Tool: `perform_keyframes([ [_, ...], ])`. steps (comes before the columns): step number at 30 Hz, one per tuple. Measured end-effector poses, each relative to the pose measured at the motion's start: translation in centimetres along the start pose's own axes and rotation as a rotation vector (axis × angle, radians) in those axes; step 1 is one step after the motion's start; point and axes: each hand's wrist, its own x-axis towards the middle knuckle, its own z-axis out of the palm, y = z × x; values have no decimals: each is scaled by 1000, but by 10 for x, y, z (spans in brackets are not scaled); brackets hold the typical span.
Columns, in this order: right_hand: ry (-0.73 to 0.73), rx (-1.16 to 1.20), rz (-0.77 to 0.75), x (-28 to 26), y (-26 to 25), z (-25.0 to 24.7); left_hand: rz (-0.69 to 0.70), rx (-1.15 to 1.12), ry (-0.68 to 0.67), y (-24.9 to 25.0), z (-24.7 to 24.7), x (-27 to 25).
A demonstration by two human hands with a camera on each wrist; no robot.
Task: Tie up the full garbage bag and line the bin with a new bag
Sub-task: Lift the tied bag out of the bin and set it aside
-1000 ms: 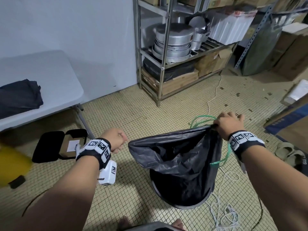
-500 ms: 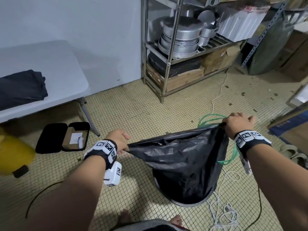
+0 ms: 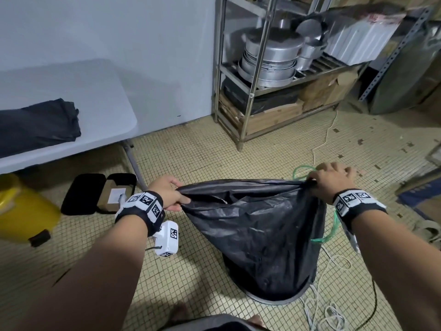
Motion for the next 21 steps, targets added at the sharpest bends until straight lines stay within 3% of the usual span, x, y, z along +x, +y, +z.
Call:
perform_keyframes([
  [6,-6,-52,-398,-2,-69,-4,58,84,-9,9,-6,-1],
  [11,-28,15,-575,-9,-122,3,92,143,7,5,-25,-1],
  [17,-29,213,-617,-6,-121,-6,137,141,28,-8,-52,3],
  [21,-81,279,-575,-4,-115,-13,237,301,38,-7,-61,2],
])
